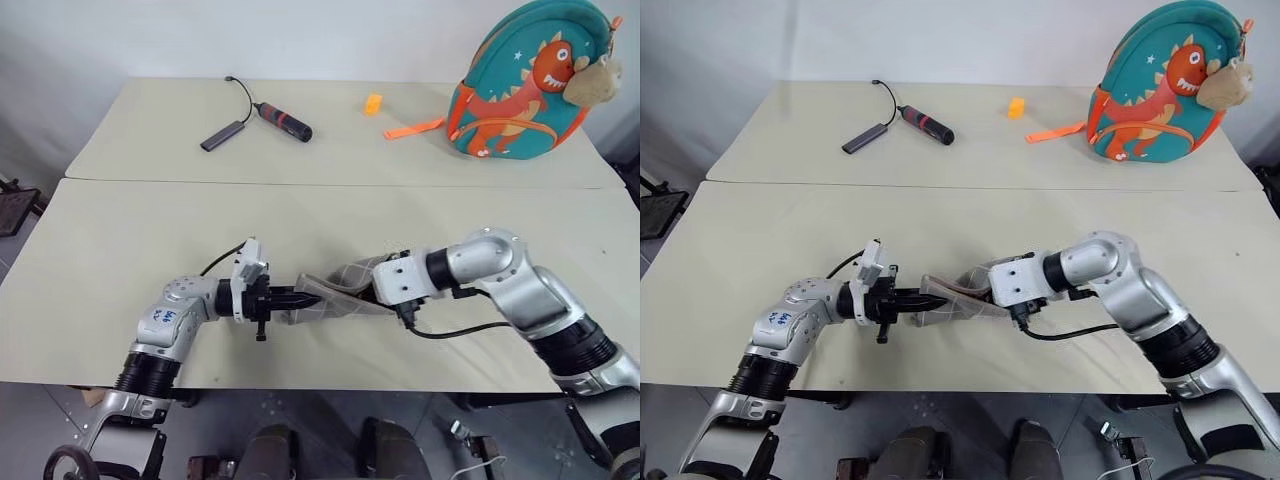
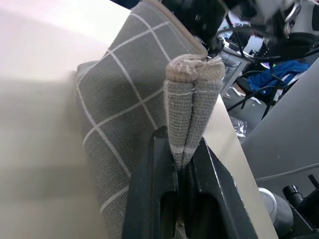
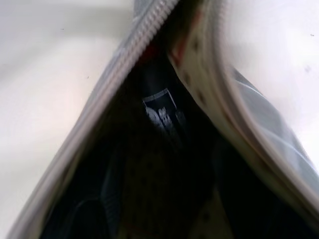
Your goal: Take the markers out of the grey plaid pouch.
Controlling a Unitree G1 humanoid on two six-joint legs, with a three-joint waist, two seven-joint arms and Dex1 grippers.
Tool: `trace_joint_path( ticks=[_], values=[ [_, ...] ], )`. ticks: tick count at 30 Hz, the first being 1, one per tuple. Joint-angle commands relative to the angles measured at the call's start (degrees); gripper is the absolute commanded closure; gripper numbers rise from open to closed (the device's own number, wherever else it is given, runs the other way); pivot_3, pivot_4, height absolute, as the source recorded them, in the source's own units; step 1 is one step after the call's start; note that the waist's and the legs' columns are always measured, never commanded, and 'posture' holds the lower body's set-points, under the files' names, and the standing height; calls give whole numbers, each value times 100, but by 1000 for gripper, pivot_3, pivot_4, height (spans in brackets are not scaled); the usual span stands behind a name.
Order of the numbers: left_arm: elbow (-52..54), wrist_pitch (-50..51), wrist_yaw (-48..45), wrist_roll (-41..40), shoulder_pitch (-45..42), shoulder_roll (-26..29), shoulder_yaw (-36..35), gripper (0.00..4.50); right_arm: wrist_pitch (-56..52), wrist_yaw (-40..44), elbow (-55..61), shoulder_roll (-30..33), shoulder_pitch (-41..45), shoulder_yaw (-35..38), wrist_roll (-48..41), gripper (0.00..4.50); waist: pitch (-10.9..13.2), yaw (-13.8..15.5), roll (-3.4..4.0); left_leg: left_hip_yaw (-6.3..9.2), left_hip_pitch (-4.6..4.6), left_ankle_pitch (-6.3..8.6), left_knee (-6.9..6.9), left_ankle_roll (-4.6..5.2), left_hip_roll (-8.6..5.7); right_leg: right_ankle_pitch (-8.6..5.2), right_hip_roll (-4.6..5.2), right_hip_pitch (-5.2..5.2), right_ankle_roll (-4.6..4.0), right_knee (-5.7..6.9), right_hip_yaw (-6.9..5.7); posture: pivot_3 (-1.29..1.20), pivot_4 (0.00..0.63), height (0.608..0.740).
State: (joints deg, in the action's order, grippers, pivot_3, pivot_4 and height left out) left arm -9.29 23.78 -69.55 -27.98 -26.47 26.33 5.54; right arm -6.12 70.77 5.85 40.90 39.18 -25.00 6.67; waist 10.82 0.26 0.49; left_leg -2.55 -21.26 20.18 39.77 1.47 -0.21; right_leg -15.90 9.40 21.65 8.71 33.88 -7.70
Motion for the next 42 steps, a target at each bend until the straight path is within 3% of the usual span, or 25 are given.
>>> trace_joint_path(
  ticks=[1,4,6,11,16,21,27,30,34,37,42],
  values=[
    [135,38,34,-44,-32,-29,-60,4500,197,41,48,-28,-102,-21,-11,2473,0,-2,0,2,0,0,0,0,0,0,0,0,0,0,-1,0,150,740],
    [163,55,45,-49,-12,-17,-83,4500,382,151,72,-3,-171,71,-176,3513,0,-18,0,3,0,0,0,0,-1,0,0,-1,0,-1,-1,0,150,740],
    [190,70,53,-54,19,2,-112,4500,733,359,113,3,-231,238,-567,3906,0,-15,0,4,0,0,0,0,0,0,0,-1,0,-1,-2,0,150,740],
    [227,96,73,-61,76,35,-174,4500,1463,485,-5,-78,-375,787,-1289,3908,0,-28,-1,4,0,0,-1,0,0,0,0,-2,0,-2,-2,0,150,740],
    [260,118,91,-52,103,36,-204,4500,1483,477,-32,-102,-455,1139,-1766,3908,0,-26,-1,4,0,0,-1,0,0,0,0,-2,0,-2,-1,0,150,740],
    [303,145,90,-52,156,69,-238,4500,-154,812,611,215,-796,1972,-3727,3908,1,0,-2,9,-2,0,0,1,0,0,1,-3,0,-3,-3,0,150,740],
    [320,158,-31,-66,178,157,-240,4500,-3126,-226,1364,734,-586,3035,-6538,3908,1,-7,-1,14,0,1,1,1,16,1,2,-3,-1,-2,-3,0,150,740],
    [376,191,-130,-123,216,211,-251,4500,-4158,-801,1052,1095,-453,3563,-7403,3908,1,-7,-1,15,0,1,1,1,25,1,5,-3,-2,-2,-2,0,150,740],
    [587,352,-328,-317,366,351,-306,4500,-4953,-912,240,1916,-674,3700,-6995,3908,1,30,-1,14,-3,6,-1,7,22,1,10,-3,-2,-8,-2,0,150,740],
    [737,412,-438,-440,490,435,-353,4500,-4805,-942,-134,2428,-1210,3436,-6058,3908,2,58,0,7,-4,10,-2,12,19,1,13,-2,-2,-10,0,0,150,740],
    [861,507,-446,-682,556,381,-488,4500,-4425,-1709,-585,2473,-1836,2922,-4563,3908,4,95,5,-6,-4,12,-3,12,8,1,13,2,-1,-10,5,0,150,740]
  ],
)
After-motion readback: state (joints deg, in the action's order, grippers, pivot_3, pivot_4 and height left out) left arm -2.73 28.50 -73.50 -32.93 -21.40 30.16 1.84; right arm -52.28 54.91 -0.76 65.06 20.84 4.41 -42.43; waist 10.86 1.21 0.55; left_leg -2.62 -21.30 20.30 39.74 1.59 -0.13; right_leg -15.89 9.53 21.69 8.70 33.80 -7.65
